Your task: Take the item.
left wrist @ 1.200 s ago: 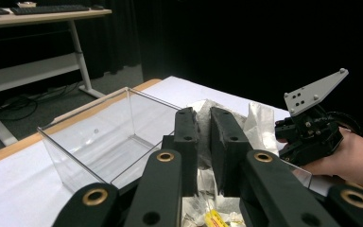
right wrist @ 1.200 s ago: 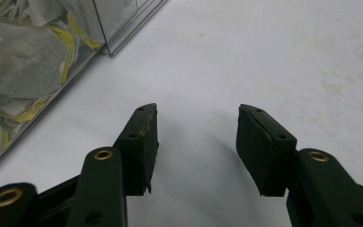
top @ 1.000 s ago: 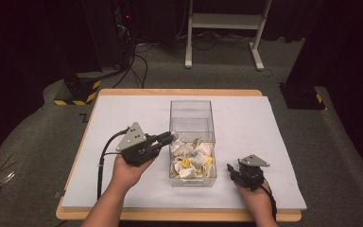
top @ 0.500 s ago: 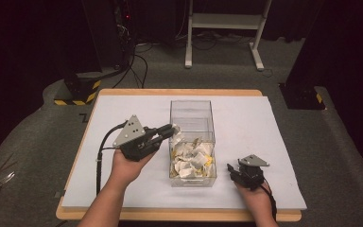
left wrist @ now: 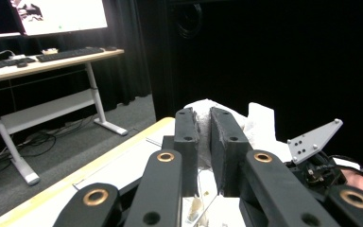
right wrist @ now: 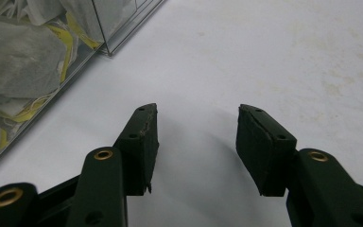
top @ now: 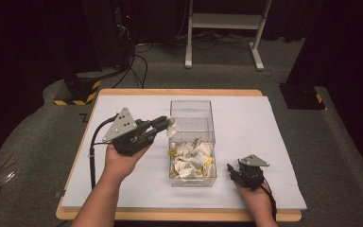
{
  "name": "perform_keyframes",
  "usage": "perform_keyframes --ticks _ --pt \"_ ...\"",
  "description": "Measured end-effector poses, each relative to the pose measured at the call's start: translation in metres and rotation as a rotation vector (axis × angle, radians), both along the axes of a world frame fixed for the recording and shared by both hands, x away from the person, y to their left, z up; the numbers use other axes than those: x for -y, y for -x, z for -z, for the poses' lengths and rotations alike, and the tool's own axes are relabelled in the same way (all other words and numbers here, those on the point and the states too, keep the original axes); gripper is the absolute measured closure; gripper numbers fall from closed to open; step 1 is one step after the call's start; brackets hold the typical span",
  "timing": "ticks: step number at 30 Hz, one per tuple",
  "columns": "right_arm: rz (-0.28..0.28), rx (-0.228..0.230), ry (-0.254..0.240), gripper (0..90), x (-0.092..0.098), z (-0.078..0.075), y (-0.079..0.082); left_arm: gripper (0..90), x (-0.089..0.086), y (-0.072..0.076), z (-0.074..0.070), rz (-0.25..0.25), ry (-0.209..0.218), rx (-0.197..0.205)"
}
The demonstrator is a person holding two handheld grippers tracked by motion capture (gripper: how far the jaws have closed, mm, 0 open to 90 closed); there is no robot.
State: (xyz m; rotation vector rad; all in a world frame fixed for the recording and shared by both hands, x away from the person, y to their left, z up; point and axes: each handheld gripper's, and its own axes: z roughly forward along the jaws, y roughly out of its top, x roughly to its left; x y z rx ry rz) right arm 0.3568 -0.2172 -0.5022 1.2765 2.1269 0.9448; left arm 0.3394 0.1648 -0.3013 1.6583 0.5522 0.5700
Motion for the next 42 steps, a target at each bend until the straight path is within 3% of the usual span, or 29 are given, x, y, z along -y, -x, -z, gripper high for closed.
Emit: perform_keyframes --ticks 11,27,42 --pt "0.003 -0.003 0.0 49.3 0.0 0.0 0.0 81.7 -0.017 0.001 -0.002 -0.034 -0.009 0.004" --pt "0.009 -0.009 0.001 49.4 0.0 0.0 -0.001 81.7 -0.041 -0.002 0.009 -0.078 -0.004 -0.027" --pt "-0.009 -0.012 0.003 49.5 -0.001 0.0 -0.001 81.7 -0.052 -0.001 0.009 -0.117 -0.017 -0.022"
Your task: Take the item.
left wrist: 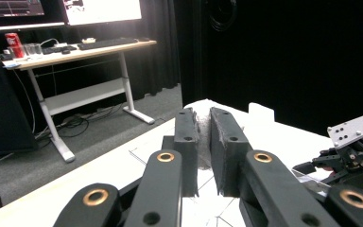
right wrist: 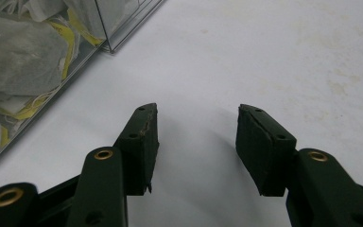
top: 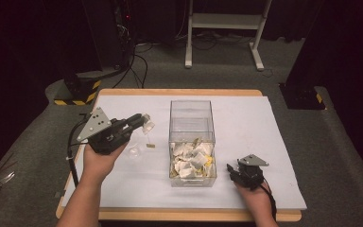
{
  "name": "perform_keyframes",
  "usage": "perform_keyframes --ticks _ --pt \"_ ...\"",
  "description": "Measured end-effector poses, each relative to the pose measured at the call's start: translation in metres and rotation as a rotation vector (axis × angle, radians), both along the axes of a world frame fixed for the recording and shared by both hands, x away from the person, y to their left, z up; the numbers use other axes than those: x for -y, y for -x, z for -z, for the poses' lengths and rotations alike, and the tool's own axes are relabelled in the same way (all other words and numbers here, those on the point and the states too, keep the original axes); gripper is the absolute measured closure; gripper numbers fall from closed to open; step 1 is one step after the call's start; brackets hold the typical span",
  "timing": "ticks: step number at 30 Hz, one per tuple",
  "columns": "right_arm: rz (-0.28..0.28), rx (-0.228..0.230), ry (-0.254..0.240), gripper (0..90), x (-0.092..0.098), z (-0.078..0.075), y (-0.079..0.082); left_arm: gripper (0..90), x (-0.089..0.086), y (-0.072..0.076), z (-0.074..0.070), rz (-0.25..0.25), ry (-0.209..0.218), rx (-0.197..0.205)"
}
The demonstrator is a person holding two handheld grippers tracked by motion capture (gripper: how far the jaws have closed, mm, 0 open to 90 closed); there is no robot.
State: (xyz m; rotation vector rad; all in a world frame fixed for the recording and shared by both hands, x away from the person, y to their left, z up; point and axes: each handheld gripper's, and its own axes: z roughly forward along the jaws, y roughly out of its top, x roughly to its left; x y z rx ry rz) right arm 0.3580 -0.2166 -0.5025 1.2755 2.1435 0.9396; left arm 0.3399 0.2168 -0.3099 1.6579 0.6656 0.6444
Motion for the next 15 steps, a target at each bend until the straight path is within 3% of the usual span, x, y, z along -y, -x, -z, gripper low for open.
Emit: perform_keyframes --ticks 15 --pt "0.005 -0.002 0.007 49.5 -0.001 0.0 0.0 81.8 -0.016 -0.005 0.002 -0.039 -0.004 -0.005"
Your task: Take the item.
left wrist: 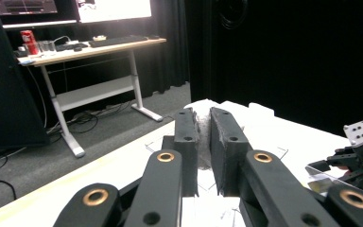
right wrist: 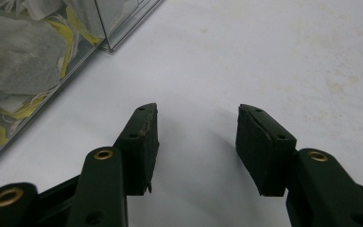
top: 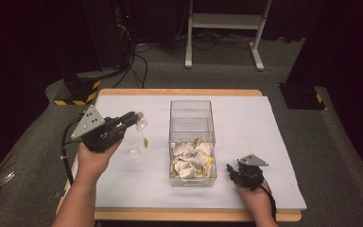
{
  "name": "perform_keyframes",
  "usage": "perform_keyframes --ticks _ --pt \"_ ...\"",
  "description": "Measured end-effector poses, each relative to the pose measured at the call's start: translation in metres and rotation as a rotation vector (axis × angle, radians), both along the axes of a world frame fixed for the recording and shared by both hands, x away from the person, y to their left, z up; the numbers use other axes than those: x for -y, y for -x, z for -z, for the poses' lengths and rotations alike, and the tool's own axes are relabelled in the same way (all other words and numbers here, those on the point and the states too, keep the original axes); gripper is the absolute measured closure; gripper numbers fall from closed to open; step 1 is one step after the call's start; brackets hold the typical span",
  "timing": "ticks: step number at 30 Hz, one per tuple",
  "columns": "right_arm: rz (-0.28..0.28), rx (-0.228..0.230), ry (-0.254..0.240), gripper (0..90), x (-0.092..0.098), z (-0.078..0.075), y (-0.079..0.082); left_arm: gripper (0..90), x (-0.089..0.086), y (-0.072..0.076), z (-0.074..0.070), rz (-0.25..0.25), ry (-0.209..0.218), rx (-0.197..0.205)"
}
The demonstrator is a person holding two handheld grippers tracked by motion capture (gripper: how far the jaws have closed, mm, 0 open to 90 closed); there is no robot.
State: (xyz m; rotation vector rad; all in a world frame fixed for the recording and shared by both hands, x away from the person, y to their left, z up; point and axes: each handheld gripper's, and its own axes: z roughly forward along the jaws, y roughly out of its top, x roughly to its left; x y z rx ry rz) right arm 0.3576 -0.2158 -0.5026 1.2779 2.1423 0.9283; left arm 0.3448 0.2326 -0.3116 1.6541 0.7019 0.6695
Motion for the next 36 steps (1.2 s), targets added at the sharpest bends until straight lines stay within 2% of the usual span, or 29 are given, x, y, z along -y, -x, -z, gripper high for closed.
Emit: perform_keyframes --ticks 12,20,27,36 --pt "0.001 0.001 0.001 49.5 0.0 0.0 0.0 81.7 -0.015 -0.003 -0.002 -0.04 0.002 -0.001" --pt "0.006 -0.007 0.003 49.5 0.0 0.0 -0.001 81.7 -0.028 -0.01 -0.001 -0.063 0.008 -0.009" --pt "0.0 0.0 0.013 49.4 -0.001 0.0 0.0 81.8 -0.032 -0.011 -0.001 -0.083 0.017 -0.004" --pt "-0.009 0.008 0.014 49.4 -0.001 0.0 0.001 81.7 -0.034 -0.017 0.002 -0.106 -0.001 -0.015"
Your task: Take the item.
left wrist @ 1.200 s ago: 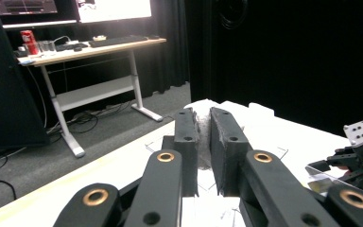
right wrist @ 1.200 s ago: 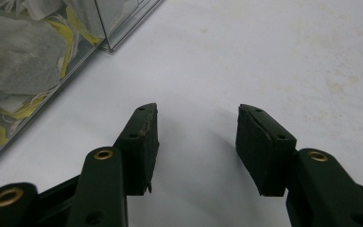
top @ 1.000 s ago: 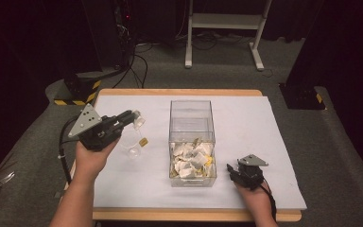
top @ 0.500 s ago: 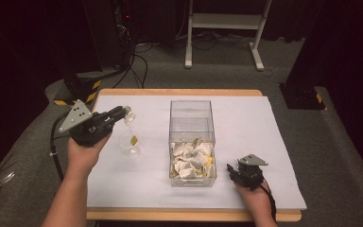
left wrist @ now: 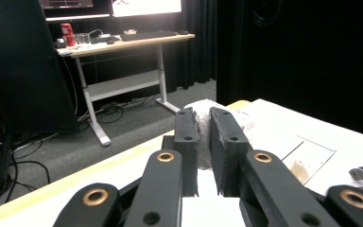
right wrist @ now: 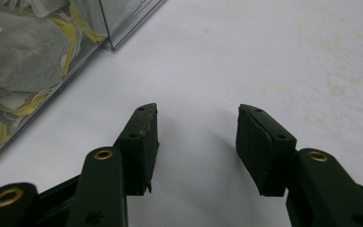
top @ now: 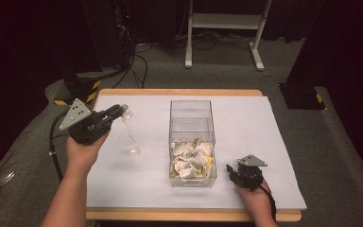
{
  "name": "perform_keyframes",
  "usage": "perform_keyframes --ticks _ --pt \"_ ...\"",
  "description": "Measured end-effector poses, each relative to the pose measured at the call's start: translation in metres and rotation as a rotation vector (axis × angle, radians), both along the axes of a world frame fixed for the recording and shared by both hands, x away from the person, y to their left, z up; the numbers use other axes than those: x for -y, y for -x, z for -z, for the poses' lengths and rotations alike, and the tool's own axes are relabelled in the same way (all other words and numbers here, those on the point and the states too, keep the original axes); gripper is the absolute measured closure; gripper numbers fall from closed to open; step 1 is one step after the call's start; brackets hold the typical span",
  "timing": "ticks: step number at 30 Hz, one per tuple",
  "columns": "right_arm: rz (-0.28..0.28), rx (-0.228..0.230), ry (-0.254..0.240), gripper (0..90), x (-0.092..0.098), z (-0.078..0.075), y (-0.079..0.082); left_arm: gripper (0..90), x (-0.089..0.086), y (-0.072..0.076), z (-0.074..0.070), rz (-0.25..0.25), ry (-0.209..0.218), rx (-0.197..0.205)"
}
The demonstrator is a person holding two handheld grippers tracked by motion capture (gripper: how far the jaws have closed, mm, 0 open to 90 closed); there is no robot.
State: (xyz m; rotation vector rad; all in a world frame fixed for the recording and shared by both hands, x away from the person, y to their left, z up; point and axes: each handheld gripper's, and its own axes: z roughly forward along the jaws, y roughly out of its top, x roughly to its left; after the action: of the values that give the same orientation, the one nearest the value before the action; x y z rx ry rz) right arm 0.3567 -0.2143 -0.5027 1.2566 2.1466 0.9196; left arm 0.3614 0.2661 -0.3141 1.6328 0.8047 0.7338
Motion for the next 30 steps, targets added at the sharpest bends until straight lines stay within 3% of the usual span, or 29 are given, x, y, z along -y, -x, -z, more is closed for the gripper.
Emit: perform_keyframes --ticks 11,30 --pt "-0.008 -0.005 0.005 49.6 0.0 0.0 -0.001 81.6 -0.006 -0.003 0.011 -0.014 0.017 -0.026" --pt "-0.007 0.002 0.012 49.5 -0.001 0.0 0.0 81.4 -0.009 -0.009 0.052 -0.03 -0.005 -0.118"
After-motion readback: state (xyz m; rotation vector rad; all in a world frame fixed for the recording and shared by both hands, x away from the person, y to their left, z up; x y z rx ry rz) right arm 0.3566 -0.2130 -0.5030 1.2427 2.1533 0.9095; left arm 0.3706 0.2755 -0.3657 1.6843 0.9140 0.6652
